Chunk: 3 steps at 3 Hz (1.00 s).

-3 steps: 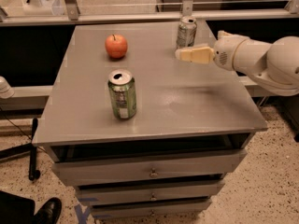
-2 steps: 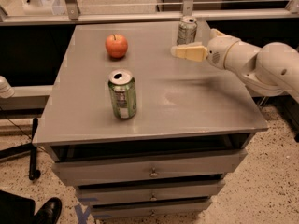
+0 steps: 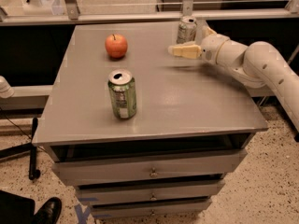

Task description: Knock 7up can over

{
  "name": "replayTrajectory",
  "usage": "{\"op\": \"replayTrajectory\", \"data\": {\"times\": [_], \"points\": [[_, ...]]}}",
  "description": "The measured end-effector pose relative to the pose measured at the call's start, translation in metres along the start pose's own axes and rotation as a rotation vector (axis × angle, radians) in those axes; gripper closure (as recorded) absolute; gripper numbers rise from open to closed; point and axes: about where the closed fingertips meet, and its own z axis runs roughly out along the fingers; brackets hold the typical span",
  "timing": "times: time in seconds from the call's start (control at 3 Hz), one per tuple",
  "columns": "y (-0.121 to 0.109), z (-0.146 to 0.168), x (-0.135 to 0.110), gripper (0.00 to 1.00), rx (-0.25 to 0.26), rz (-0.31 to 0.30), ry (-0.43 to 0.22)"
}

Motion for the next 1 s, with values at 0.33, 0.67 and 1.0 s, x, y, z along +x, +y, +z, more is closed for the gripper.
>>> {"op": "replayTrajectory", "data": {"times": [0.33,0.67,1.0], "points": [[-0.016,0.015,0.003,0.00,-0.023,-0.042,0.027],[-0.021,0.026,0.009,0.18,-0.042,-0.038,0.081],[-0.019,0.028,0.012,0.42,-0.055,-0.011,0.113]]}}
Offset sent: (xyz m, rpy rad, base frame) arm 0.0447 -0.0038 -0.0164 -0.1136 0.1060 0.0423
